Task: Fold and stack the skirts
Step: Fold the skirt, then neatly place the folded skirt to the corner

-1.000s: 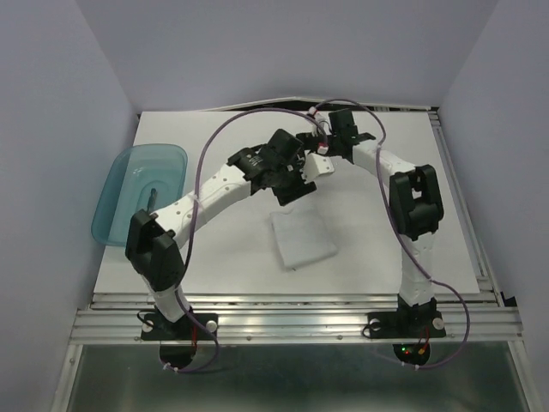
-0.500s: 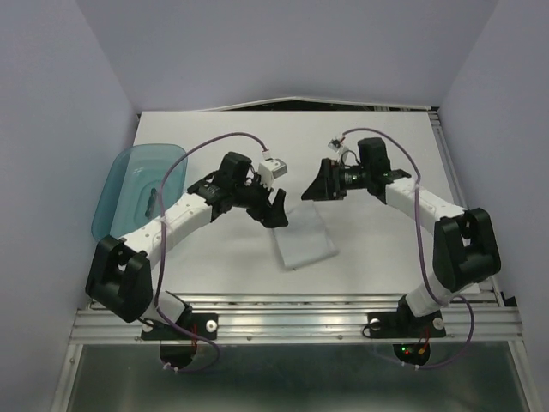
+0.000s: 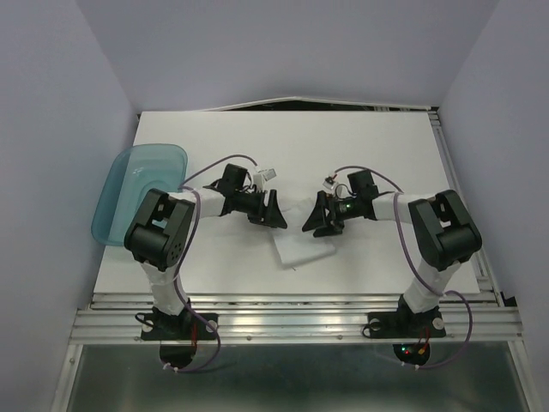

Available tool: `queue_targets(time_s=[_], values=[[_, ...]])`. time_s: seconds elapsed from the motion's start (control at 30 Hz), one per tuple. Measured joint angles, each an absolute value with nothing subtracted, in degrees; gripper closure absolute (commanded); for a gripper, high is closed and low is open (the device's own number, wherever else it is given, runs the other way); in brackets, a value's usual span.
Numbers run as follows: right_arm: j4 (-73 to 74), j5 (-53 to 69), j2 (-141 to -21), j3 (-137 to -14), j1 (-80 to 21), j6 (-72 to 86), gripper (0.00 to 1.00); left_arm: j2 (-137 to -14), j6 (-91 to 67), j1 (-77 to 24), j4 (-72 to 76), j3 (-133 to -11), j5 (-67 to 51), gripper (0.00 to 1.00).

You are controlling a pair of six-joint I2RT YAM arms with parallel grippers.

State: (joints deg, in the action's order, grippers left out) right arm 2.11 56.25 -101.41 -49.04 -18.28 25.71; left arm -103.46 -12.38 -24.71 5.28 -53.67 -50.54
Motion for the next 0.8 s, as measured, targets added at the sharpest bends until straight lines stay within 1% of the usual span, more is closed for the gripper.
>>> queue_targets(time_s=[0.1, 0.2, 0.23, 0.3, 0.33, 0.4, 0.47, 0.6, 0.63, 0.67, 0.73, 0.8], values=[[2.57, 55.92, -101.93, -49.21, -18.28, 24.95, 0.13, -104.42, -12.91, -22.44, 5.26, -55.18, -51.96, 0.30], [5.17, 53.49, -101.16, -51.40, -18.31, 23.11, 0.12, -104.42, -11.55, -21.61, 3.42, -57.56, -51.35, 0.22], [6.09, 52.05, -100.47, -52.10, -18.31, 22.65, 0.13, -104.25, -10.66, -21.47, 2.37, -58.96, -50.94, 0.15], [8.40, 46.63, -96.90, -53.93, -18.44, 21.74, 0.14, -103.24, -9.65, -21.28, 0.62, -60.93, -50.09, 0.12], [9.10, 44.80, -95.09, -54.41, -18.61, 21.52, 0.17, -101.89, -8.75, -21.26, -0.89, -61.95, -49.15, 0.08], [11.09, 37.06, -89.23, -55.99, -19.99, 20.69, 0.18, -98.24, -7.70, -21.26, -3.86, -63.83, -47.18, 0.03], [12.01, 31.99, -85.65, -57.10, -22.20, 20.21, 0.20, -92.68, -6.48, -21.28, -7.70, -67.26, -42.04, 0.03], [12.60, 21.26, -80.27, -58.78, -32.77, 17.69, 0.30, -84.23, -3.57, -21.34, -10.66, -72.84, -32.27, 0.01], [12.95, 19.07, -80.68, -58.83, -34.83, 16.97, 0.34, -81.95, -2.50, -21.32, -11.25, -73.78, -29.19, 0.01], [13.56, 17.10, -81.54, -59.02, -36.71, 16.19, 0.37, -79.66, -0.89, -21.30, -11.97, -74.41, -25.08, 0.01], [14.57, 14.63, -84.14, -59.37, -39.83, 15.20, 0.40, -76.84, 0.75, -21.26, -13.28, -74.65, -20.64, 0.01], [15.59, 11.29, -88.05, -59.92, -43.03, 14.41, 0.40, -75.44, 1.89, -21.10, -14.70, -74.52, -17.69, 0.01]])
